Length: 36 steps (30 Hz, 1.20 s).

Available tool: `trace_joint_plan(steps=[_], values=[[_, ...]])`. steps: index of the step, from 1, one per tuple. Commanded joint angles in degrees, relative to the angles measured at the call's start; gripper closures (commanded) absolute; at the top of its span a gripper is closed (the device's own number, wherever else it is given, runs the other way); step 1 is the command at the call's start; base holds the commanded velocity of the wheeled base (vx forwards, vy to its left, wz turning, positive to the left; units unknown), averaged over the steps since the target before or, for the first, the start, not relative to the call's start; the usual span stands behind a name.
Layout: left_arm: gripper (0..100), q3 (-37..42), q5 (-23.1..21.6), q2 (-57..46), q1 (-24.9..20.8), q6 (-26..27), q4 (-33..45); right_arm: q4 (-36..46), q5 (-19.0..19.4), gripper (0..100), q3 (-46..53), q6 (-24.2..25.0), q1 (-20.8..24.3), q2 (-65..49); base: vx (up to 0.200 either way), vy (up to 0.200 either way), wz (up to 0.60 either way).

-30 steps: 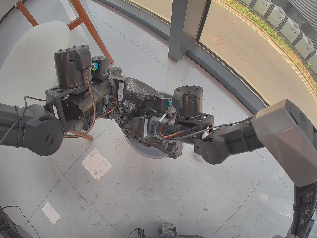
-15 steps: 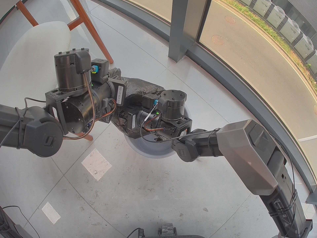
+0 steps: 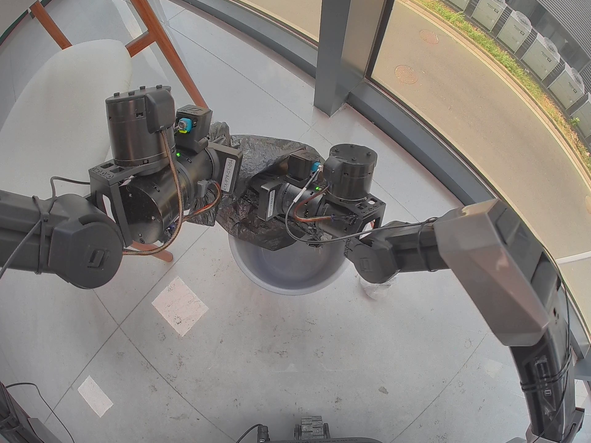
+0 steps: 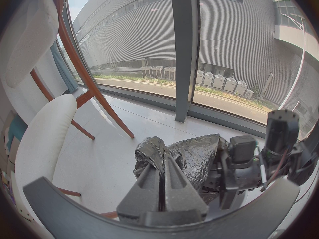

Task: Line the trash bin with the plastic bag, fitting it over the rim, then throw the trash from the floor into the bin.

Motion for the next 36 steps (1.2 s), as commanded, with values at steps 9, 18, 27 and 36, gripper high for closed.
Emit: trace_joint_plan(steps=[9,18,27,36], values=[[100,-0.4,-3.9,3.4,-1.0,8.9,0.0,0.0,8.3,100,46.1,0.3,-2.8,-33.8,0.0,0.0,0.0],[100,-0.1,-11.5,5.9,-4.6,23.6,0.3,-0.1,8.1,100,45.2,4.7,-10.8,-39.5,0.0,0.0,0.0],[100,3.8,-14.2,8.4,-11.8,36.4,0.6,-0.1,8.0,100,44.9,11.0,-14.9,-40.5,0.0,0.0,0.0],[100,19.3,-10.4,8.0,-21.5,36.8,0.1,0.4,8.0,100,45.6,11.3,-14.4,-40.4,0.0,0.0,0.0]])
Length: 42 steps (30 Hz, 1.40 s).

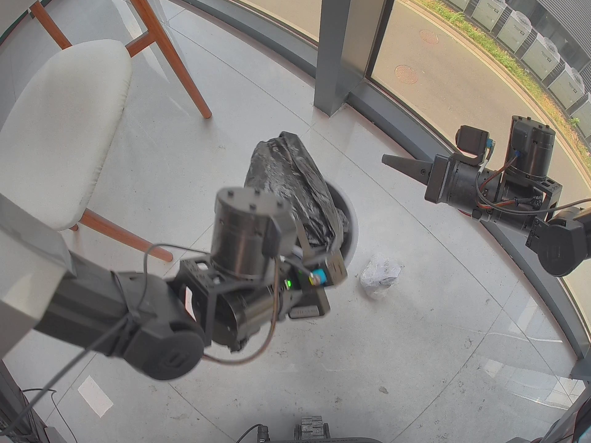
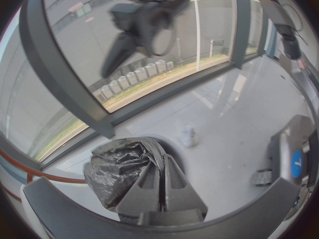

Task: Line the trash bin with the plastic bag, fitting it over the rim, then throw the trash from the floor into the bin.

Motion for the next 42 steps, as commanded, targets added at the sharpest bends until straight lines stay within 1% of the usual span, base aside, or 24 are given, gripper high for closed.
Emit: trace_joint_plan(steps=[1,3,4,5,6,9,10,13,15,17,22,24,25,28,30,31,32,36,41,42], values=[[100,8.4,2.6,0.1,-5.1,-0.2,-0.1,0.5,-0.3,100,0.4,0.2,0.1,-0.5,0.0,0.0,0.0],[100,9.7,3.3,-0.1,-5.1,-0.9,-0.1,0.5,-0.3,100,0.6,0.2,0.2,-0.4,0.0,0.0,0.0],[100,11.9,5.1,-0.7,-5.1,-3.3,-0.2,0.5,-0.3,100,1.0,0.2,0.3,0.1,0.0,0.0,0.0],[100,11.9,5.1,-0.7,-5.1,-3.3,-0.2,0.5,-0.3,100,1.0,0.2,0.3,0.1,0.0,0.0,0.0],[100,14.0,7.3,-2.4,-5.1,-6.6,-0.2,0.4,-0.4,100,1.5,0.1,0.3,0.6,0.0,0.0,0.0],[100,17.8,10.0,-4.4,-5.2,-9.6,-0.2,0.5,-0.5,100,2.2,0.1,0.2,0.8,0.0,0.0,0.0],[100,21.2,12.3,-6.4,-5.2,-12.2,-0.2,0.4,-0.5,100,2.9,0.1,0.2,0.9,0.0,0.0,0.0],[100,25.6,16.0,-9.1,-5.2,-17.2,-0.2,0.0,-0.5,100,3.9,-0.1,0.3,1.3,0.0,0.0,0.0],[100,27.5,17.1,-10.7,-5.2,-20.1,-0.2,0.0,-0.5,100,4.7,-0.3,0.3,1.4,0.0,0.0,0.0],[100,28.5,17.2,-12.1,-5.2,-21.8,-0.2,0.1,-0.5,100,5.5,-0.3,0.3,1.5,0.0,0.0,0.0],[100,28.5,17.1,-13.4,-4.9,-24.4,-0.3,0.1,-0.6,100,8.6,-0.4,2.1,2.2,0.0,0.0,0.0],[100,27.9,17.1,-14.1,-4.9,-26.7,-0.3,0.1,-1.0,100,9.4,-0.3,3.1,3.2,0.0,0.0,0.0],[100,27.6,17.2,-14.3,-5.0,-28.9,-0.3,0.1,-1.8,100,10.0,-0.3,3.9,4.1,0.0,0.0,0.0],[100,27.1,17.9,-14.4,-4.9,-32.8,-1.3,0.0,-3.4,100,10.1,-0.2,4.4,6.1,0.0,0.0,0.0],[100,27.2,20.4,-14.3,-4.8,-36.0,-5.1,-0.1,-4.7,100,9.9,-0.1,5.1,7.9,0.0,0.0,0.0],[100,27.2,20.4,-14.3,-4.8,-36.0,-5.1,-0.1,-4.7,100,9.9,-0.1,5.1,7.9,0.0,0.0,0.0],[100,27.6,22.5,-14.3,-4.8,-37.6,-9.6,0.0,-5.4,100,9.9,0.1,5.7,8.6,0.0,0.0,0.0],[100,27.8,23.5,-14.1,-4.8,-37.9,-14.6,0.0,-5.7,100,10.2,0.0,6.3,11.2,0.0,0.0,0.0],[100,27.8,24.2,-14.4,-4.8,-38.0,-15.3,0.6,-6.4,100,10.7,0.1,7.2,11.5,0.0,0.0,0.0],[100,28.1,25.7,-15.1,-4.8,-39.2,-15.3,0.6,-6.8,100,11.7,0.2,8.3,11.4,0.0,0.0,0.0]])
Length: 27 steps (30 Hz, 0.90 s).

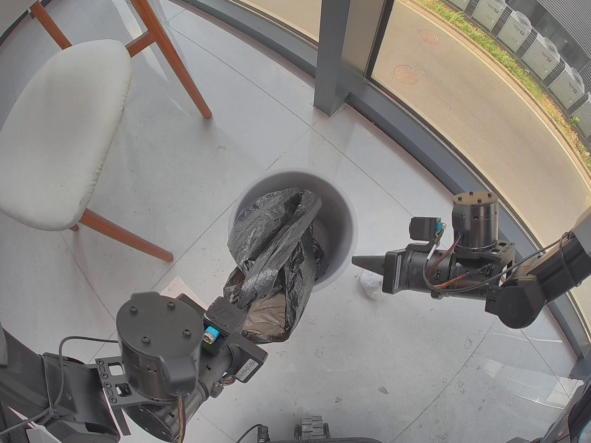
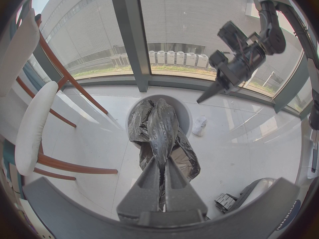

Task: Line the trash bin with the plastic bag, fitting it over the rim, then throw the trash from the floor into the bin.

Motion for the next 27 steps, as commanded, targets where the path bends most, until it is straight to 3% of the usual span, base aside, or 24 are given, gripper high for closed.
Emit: trace_joint_plan(steps=[1,6,8,15,21,27], values=[[100,0.5,2.2,-1.3,-0.3,-2.0,-0.1,0.0,-0.6,0,2.1,0.4,2.3,1.3,0.0,0.0,0.0],[100,2.2,3.1,-2.7,-0.4,-3.2,0.0,0.0,-2.2,0,4.7,4.2,5.7,1.2,0.0,0.0,0.0],[100,3.5,3.2,-3.4,-0.4,-3.2,-0.1,0.0,-4.7,0,4.6,6.7,8.2,1.9,0.0,0.0,0.0],[100,3.6,3.4,-3.3,-0.4,-3.3,-0.2,-0.2,-7.2,0,0.9,8.2,12.7,8.5,0.0,0.0,0.0],[100,3.6,3.5,-3.3,-0.3,-3.3,-0.2,0.0,-10.3,0,-6.4,11.4,15.0,14.4,0.0,0.0,0.0],[100,3.1,3.5,-3.4,-0.2,-3.3,-0.2,0.1,-12.3,0,-12.7,11.4,14.9,19.6,0.0,0.0,0.0]])
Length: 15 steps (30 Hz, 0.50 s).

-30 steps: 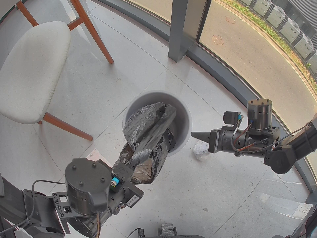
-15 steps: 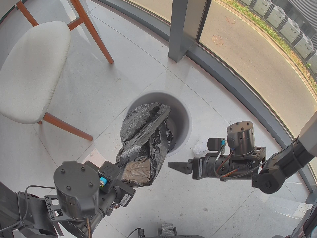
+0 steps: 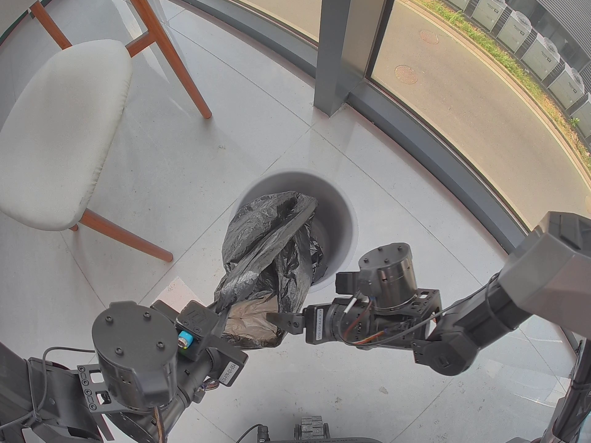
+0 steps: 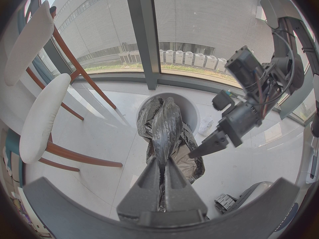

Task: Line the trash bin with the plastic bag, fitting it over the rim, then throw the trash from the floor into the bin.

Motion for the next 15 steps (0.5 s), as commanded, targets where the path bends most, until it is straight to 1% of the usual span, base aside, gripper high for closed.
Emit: trace_joint_plan(steps=[1,3,4,9,11,12,14,15], values=[[100,-0.3,0.1,-0.1,0.2,0.0,0.0,0.1,-1.6,0,-5.2,0.4,0.4,6.6,0.0,0.0,0.0],[100,-0.1,0.4,-0.4,0.2,0.0,0.0,0.0,-2.2,0,-6.0,0.4,0.1,7.1,0.0,0.0,0.0],[100,0.0,0.6,-0.6,0.2,0.0,0.0,-0.1,-2.4,100,-6.1,0.3,0.0,7.2,0.0,0.0,0.0],[100,0.2,0.8,-0.9,0.4,-0.1,0.0,-0.6,-3.8,100,-6.8,0.0,-1.3,6.3,0.0,0.0,0.0],[100,0.1,0.9,-1.4,0.5,-0.1,-0.1,-0.6,-4.7,100,-7.1,-0.7,-2.7,4.4,0.0,0.0,0.0],[100,-0.1,0.9,-1.8,0.5,-0.1,-0.1,-0.6,-4.8,100,-7.2,-1.6,-3.3,3.1,0.0,0.0,0.0],[100,-0.7,1.3,-2.1,0.6,-0.1,-0.1,-0.8,-4.8,100,-7.3,-6.1,-5.4,0.3,0.0,0.0,0.0],[100,-0.7,1.3,-2.1,0.6,-0.1,-0.1,-0.8,-4.8,100,-7.3,-6.1,-5.4,0.3,0.0,0.0,0.0]])
